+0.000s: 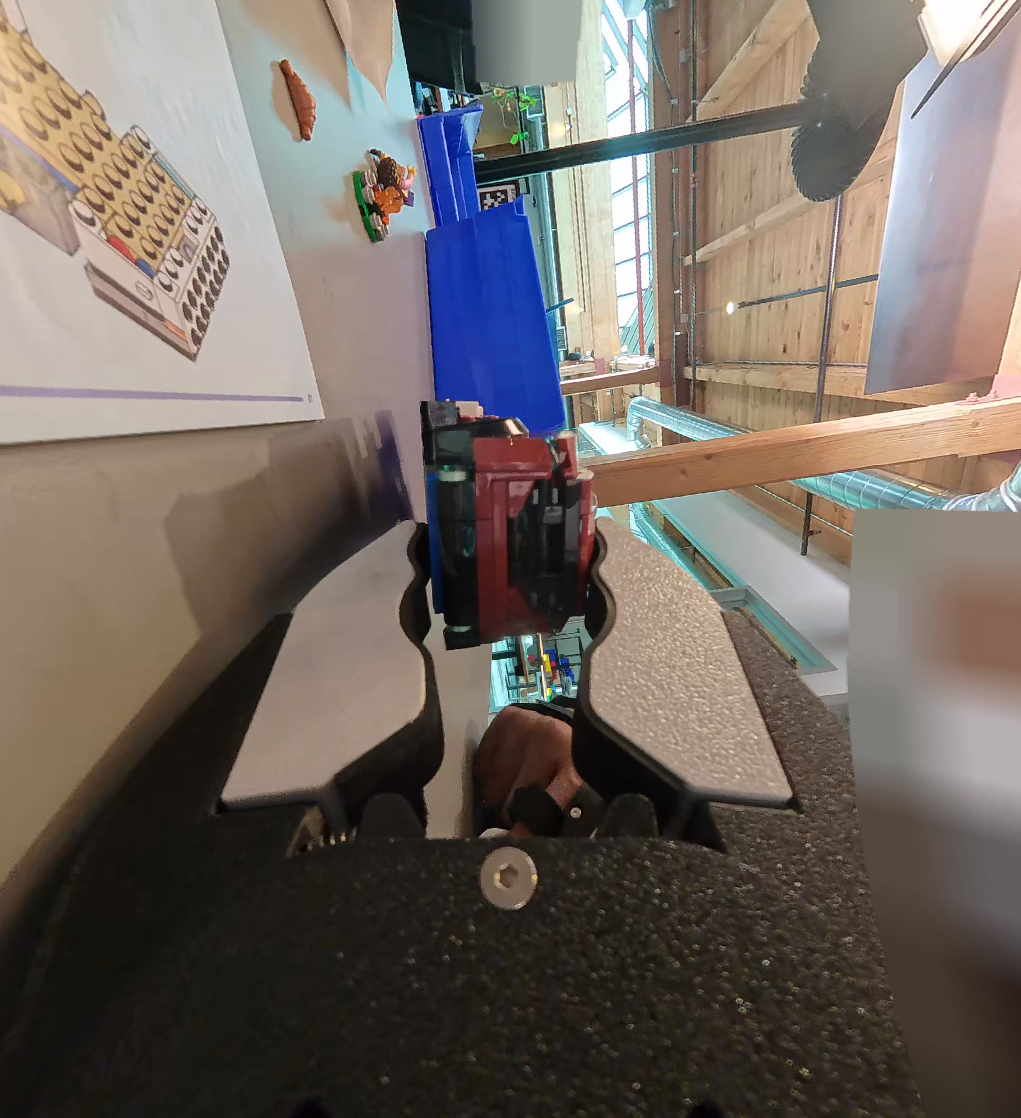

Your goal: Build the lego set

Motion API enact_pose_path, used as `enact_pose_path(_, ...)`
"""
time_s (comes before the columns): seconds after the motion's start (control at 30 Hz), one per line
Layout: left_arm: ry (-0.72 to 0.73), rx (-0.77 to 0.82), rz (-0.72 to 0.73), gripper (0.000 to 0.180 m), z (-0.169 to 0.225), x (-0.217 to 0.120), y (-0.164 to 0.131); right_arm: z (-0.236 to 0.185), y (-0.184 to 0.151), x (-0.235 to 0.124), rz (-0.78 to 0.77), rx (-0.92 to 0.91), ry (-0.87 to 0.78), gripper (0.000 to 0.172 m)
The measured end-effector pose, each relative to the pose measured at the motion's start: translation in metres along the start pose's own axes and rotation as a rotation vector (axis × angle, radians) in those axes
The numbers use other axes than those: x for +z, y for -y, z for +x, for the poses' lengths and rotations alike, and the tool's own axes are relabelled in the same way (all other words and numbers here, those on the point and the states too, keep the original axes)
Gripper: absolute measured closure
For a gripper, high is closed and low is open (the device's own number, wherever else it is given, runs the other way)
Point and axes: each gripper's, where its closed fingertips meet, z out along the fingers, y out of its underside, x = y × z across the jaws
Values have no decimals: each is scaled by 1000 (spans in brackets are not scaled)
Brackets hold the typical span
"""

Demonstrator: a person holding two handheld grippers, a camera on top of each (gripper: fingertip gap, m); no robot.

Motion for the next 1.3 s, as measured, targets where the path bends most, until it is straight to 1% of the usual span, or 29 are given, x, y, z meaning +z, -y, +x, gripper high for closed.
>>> enact_pose_path(0.2,13,23,-7,131,0,1,-2,-8,3,7,-22,-160,-56,158)
enact_pose_path(0.4,29,59,-12,131,1,3,-4,-4,11,8,-14,-274,-196,154)
enact_pose_path(0.53,31,72,-15,131,2,3,-5,-2,7,5,-39,-360,-213,151)
enact_pose_path(0.7,32,82,-16,131,2,4,-6,-5,4,-1,-90,-520,-124,149)
enact_pose_path(0.83,32,84,-16,131,2,4,-5,-8,0,-1,-173,-692,-17,147)
enact_pose_path(0.97,31,89,-19,131,3,4,-6,-9,5,2,-206,-838,56,144)
enact_pose_path(1.13,32,96,-23,131,3,4,-6,-7,5,5,-238,-890,121,143)
enact_pose_path(1.3,34,99,-30,131,3,5,-7,-9,4,6,-274,-896,178,144)
